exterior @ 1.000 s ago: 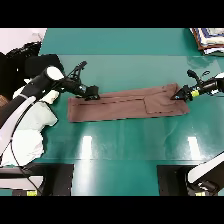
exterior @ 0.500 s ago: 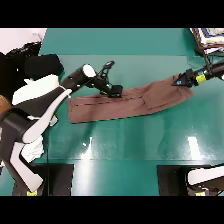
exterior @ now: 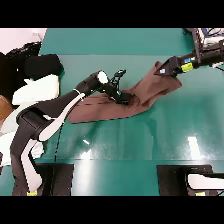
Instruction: Fold the shirts.
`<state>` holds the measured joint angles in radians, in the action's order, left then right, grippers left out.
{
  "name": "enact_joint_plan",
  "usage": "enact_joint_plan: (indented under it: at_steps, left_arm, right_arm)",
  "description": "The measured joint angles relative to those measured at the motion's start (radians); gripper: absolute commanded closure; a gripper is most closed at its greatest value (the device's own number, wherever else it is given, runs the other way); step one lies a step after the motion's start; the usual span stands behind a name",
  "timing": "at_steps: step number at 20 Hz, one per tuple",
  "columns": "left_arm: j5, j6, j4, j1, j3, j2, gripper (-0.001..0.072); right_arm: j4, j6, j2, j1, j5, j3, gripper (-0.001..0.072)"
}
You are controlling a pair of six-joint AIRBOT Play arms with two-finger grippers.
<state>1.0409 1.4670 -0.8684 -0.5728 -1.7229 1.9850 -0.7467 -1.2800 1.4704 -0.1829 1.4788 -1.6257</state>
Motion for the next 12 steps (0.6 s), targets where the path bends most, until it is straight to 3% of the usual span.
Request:
enact_joint_plan:
  at_steps: [6,12]
  left_arm:
    - [0.081,0.011,-0.079,0.018,-0.008,-0.016,0.0682]
    - [0.143,0.018,-0.159,0.151,-0.016,-0.15,0.0681]
  right_arm:
    - [0.016,0.014,-0.028,-0.102,-0.074,0.0,0.0697]
    - [0.021,0.064,-0.032,-0.222,-0.164,0.0,0.0697]
